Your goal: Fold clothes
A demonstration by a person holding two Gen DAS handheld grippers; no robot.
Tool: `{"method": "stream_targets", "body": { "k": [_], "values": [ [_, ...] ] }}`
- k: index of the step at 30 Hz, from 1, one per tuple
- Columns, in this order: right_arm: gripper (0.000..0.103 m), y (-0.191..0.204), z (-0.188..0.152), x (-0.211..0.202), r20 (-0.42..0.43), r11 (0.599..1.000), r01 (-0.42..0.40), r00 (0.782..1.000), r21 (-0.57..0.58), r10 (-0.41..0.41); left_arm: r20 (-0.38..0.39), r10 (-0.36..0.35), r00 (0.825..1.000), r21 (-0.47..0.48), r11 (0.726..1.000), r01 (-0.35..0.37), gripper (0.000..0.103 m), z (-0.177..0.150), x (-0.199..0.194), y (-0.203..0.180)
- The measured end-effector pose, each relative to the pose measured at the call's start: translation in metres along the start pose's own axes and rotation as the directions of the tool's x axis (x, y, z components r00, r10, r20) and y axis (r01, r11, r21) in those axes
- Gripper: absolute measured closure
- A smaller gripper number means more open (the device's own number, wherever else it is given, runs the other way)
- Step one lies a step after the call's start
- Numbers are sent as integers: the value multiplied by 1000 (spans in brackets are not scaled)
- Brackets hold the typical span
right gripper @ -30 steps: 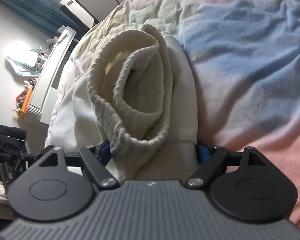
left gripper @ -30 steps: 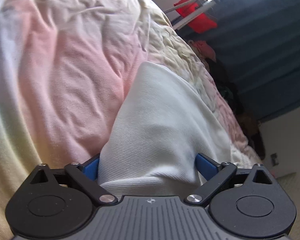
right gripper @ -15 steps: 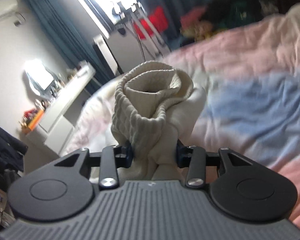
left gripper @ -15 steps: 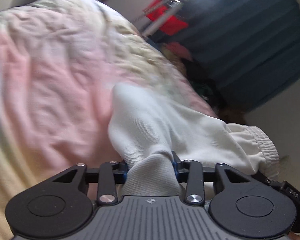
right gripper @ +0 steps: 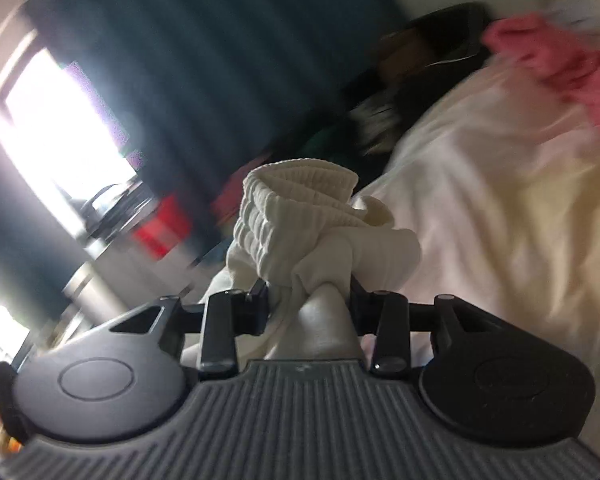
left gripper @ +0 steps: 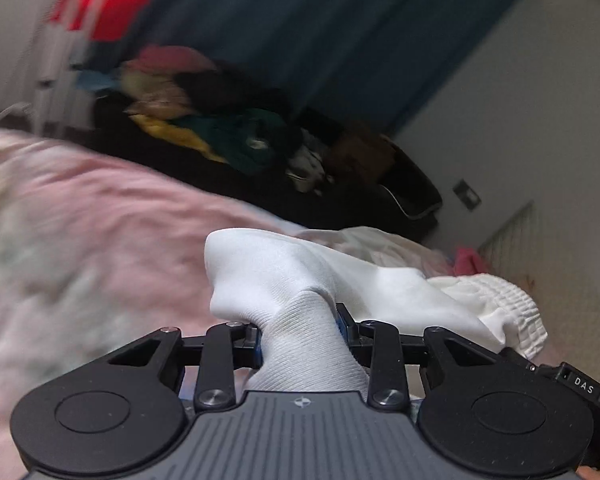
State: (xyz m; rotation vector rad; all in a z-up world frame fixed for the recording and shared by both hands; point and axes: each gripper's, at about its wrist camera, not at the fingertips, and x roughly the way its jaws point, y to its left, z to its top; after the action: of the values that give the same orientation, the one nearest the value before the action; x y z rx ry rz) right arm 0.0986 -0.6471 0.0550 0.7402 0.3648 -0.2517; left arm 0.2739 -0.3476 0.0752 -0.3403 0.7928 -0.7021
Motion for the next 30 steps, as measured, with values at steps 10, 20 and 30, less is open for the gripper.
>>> {"method": "stream_targets", "body": {
  "k": [10, 20, 30],
  "values": [
    [63, -122, -64, 18, -33, 966, 156, 988, 204, -153, -152, -41, 987, 61, 997, 51, 63, -63, 106, 14],
    [58, -158, -125, 4, -89, 928, 197, 980, 315, -177, -189, 31, 981, 212, 977, 10, 34, -109, 87, 36],
    [58, -87, -118, -75, -31, 952, 224, 974, 208, -222, -88, 84, 993, 298, 953, -54, 25, -102, -21, -28]
  ]
}}
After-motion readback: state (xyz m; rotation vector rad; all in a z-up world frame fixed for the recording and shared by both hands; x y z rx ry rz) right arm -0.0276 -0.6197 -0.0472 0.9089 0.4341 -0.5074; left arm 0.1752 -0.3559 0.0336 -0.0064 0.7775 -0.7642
